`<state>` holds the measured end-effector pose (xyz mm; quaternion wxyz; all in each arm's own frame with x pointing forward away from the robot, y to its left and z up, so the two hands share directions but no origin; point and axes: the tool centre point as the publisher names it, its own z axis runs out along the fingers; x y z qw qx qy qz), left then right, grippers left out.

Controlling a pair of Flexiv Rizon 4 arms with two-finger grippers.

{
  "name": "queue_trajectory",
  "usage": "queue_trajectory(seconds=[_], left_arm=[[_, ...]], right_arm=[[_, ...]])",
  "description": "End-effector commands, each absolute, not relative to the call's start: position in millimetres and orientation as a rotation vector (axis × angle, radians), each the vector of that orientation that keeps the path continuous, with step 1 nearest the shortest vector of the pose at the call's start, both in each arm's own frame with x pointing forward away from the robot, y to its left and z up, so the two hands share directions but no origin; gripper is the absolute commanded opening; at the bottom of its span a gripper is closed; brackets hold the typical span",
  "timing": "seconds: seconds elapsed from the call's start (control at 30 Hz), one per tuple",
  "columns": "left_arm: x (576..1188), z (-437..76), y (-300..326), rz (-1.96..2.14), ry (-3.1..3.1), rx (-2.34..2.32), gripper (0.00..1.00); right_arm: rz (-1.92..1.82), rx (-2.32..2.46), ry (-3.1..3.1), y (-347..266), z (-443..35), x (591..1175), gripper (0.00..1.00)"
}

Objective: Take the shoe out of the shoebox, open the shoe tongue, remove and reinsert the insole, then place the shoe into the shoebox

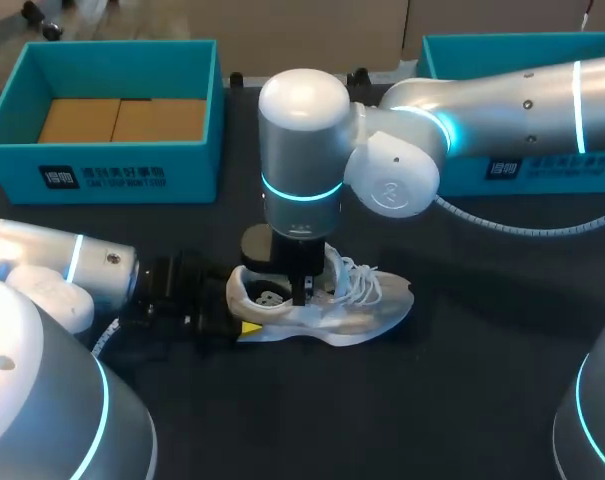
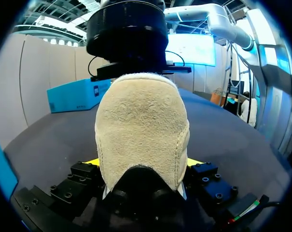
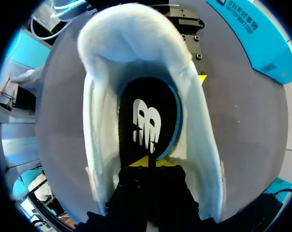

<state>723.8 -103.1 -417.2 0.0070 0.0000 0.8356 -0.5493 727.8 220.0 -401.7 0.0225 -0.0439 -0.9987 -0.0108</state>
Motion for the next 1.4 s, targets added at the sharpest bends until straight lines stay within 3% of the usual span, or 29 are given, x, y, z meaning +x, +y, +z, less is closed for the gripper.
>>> queue_trajectory(seconds=[0.03,0.37,1.4], left_arm=[[725,-418,-102,-1.710,2.617,-0.003,0.00],[725,-418,-102,-1.710,2.617,-0.003,0.00],[725,-418,-102,-1.710,2.617,-0.003,0.00]], right_arm=[[-0.012,-0.143,-3.131,200,-375,718,0.00],[0.042,-0.123,-3.169,190,-351,726,0.00],[-0.328,0.374,-3.124,239,-308,767,0.00]])
